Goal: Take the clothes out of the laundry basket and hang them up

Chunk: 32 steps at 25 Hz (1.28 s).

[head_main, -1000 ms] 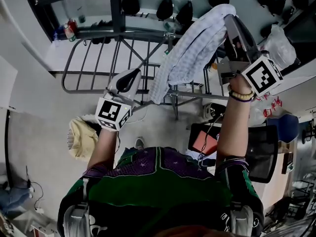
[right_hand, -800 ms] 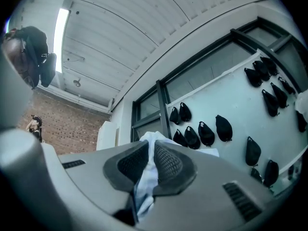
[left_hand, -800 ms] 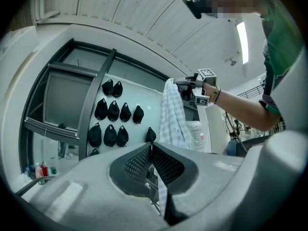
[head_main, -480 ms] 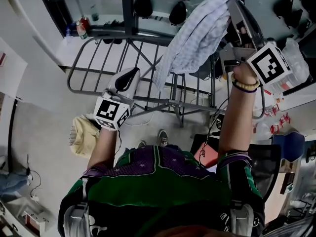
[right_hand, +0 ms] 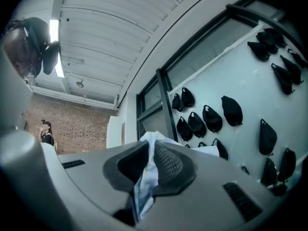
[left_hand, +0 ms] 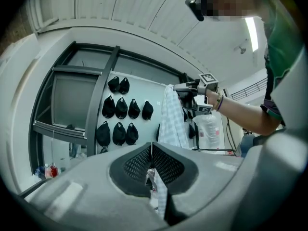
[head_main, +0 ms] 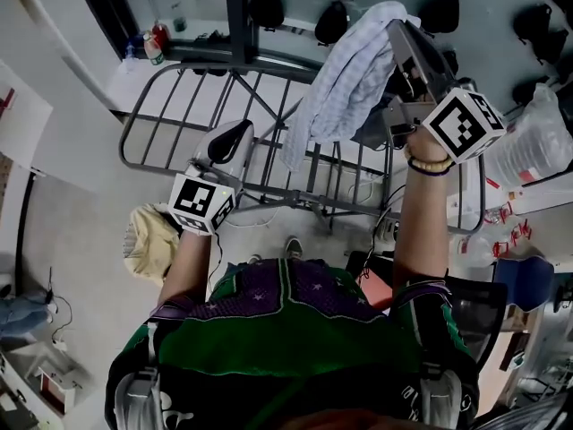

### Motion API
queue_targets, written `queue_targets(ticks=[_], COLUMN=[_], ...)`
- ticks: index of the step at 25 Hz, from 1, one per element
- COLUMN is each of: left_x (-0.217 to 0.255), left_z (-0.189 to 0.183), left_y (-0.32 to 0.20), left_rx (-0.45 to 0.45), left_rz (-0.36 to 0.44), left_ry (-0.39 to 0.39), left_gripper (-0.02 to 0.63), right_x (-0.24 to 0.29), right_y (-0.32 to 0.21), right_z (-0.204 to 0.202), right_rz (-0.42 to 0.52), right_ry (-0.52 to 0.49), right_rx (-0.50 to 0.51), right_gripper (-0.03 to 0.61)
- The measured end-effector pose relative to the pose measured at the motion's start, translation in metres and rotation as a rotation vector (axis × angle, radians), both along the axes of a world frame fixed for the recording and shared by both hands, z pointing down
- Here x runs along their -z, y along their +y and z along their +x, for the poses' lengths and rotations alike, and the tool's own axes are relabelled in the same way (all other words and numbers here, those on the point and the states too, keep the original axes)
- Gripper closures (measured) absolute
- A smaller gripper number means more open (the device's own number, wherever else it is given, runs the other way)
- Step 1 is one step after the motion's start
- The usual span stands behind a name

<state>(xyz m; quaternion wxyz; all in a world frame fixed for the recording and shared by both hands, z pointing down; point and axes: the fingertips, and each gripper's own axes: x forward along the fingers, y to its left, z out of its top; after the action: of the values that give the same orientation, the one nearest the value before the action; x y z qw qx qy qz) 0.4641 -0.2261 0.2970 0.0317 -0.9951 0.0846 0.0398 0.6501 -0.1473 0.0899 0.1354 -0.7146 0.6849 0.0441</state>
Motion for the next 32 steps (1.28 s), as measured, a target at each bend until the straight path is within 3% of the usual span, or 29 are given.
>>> queue_targets(ticks=[9, 16, 32], left_x=[-0.01, -0.017, -0.012], left_z=[0.017, 0.023, 0.068], left_y=[-0.016, -0.016, 0.019], left_rx=[0.015, 0.007, -0.126], left_rz=[-0.01, -0.021, -0.016], left_ry=[-0.032, -0.044, -0.028], left_gripper=[0.595, 0.594, 0.595], right_x=[-0.067, -0.096, -0.066], right_y=[-0.04, -0.029, 0.05], right_z=[0.013, 0.03, 0.066], right_rz=[-0.118, -0.182, -0.171], right_ry=[-0.057, -0.075, -0.015], right_rx=[0.063, 0.042, -0.098], right_gripper=[0.541, 0.541, 0.541])
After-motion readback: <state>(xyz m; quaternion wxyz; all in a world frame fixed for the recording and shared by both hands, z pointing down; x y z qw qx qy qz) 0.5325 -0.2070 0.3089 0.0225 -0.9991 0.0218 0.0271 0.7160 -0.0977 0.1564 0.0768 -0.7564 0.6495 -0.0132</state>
